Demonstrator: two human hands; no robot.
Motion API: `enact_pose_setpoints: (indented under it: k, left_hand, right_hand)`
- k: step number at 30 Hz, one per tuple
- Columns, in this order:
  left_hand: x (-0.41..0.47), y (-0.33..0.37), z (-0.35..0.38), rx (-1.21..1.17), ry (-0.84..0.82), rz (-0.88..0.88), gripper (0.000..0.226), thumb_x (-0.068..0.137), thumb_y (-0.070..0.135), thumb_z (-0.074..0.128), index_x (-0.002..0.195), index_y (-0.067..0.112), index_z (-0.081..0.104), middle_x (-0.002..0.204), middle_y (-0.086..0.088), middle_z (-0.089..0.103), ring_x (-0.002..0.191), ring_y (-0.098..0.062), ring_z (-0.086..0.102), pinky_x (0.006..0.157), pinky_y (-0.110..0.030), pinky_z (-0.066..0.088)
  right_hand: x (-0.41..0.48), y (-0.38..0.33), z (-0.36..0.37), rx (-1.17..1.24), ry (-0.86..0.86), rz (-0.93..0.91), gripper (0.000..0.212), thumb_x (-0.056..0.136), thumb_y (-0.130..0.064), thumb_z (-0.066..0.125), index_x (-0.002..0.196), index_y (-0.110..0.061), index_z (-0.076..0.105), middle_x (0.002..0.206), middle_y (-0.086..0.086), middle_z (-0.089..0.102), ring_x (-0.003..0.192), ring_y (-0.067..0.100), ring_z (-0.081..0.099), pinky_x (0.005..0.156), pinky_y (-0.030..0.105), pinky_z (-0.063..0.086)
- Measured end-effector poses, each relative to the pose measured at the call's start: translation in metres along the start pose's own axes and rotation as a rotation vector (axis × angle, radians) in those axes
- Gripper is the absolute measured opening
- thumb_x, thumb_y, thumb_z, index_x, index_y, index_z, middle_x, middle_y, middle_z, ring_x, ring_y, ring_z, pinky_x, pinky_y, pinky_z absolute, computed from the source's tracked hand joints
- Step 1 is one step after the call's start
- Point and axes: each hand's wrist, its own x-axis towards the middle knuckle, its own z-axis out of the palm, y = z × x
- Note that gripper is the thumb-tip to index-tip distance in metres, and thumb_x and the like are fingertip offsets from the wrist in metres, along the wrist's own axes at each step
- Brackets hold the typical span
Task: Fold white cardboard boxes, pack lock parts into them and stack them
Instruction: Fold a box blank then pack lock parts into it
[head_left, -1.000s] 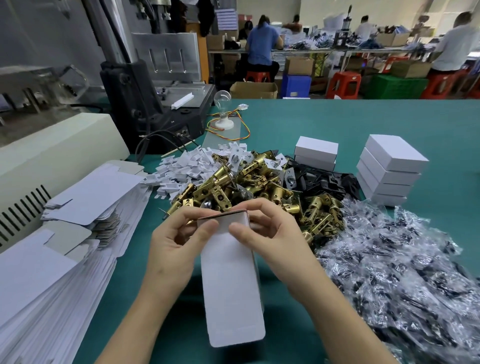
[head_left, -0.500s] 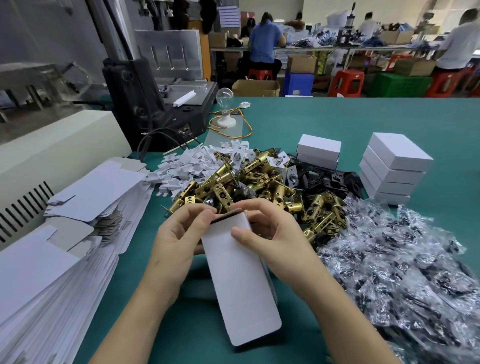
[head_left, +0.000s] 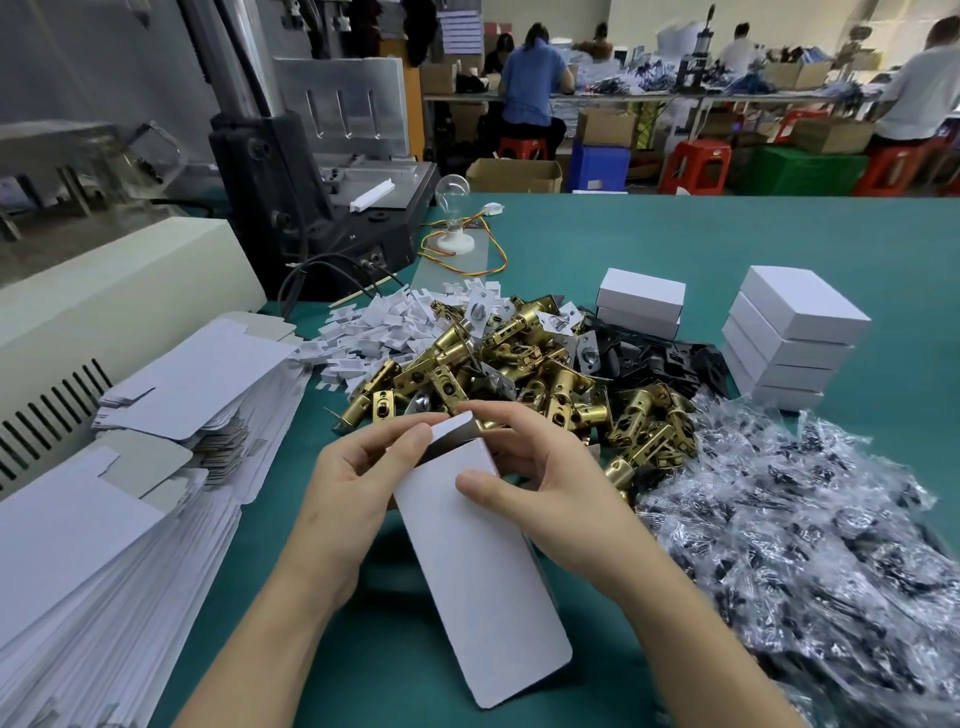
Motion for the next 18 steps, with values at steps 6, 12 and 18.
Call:
enact_pose_setpoints:
  k: [6,12,18]
  left_hand:
    - [-0.0016,0.0007,-0.0021,0.027,-0.066,0.015,0.038,0.078,0.052,0.074,0.111,0.035,0.082,0.111,0.002,0.08,0.1,-0.012,0.073,0.086,-0.033,0.056]
    - [-0.0023,0.0007,-0.0022,0.031,-0.106,0.009,0.035,0.08,0.048,0.073,0.11,0.029,0.081,0.104,0.001,0.076,0.097,-0.014,0.069,0.089,-0.036,0.051]
    - [-0.0023,0.002,0.0008,0.042,-0.107,0.015,0.024,0.086,0.041,0.073,0.105,0.03,0.082,0.097,0.0,0.076,0.091,-0.014,0.067,0.084,-0.033,0.051]
  right_hand:
    - [-0.0004,-0.0006,-0.0011,-0.015,0.01,-0.013,0.056,0.085,-0.033,0.076,0.134,-0.051,0.055,0.122,-0.011,0.072,0.115,0.007,0.068,0.095,0.046,0.059]
    - [-0.0016,-0.0032,-0.0005,0.009,0.027,-0.013,0.045,0.09,-0.034,0.072,0.128,-0.049,0.055,0.119,-0.01,0.074,0.111,0.011,0.071,0.092,0.05,0.06]
    - [-0.0025,-0.0039,-0.0014,0.006,0.037,0.0,0.037,0.095,-0.032,0.07,0.126,-0.047,0.056,0.12,-0.01,0.074,0.11,0.011,0.071,0.091,0.05,0.06]
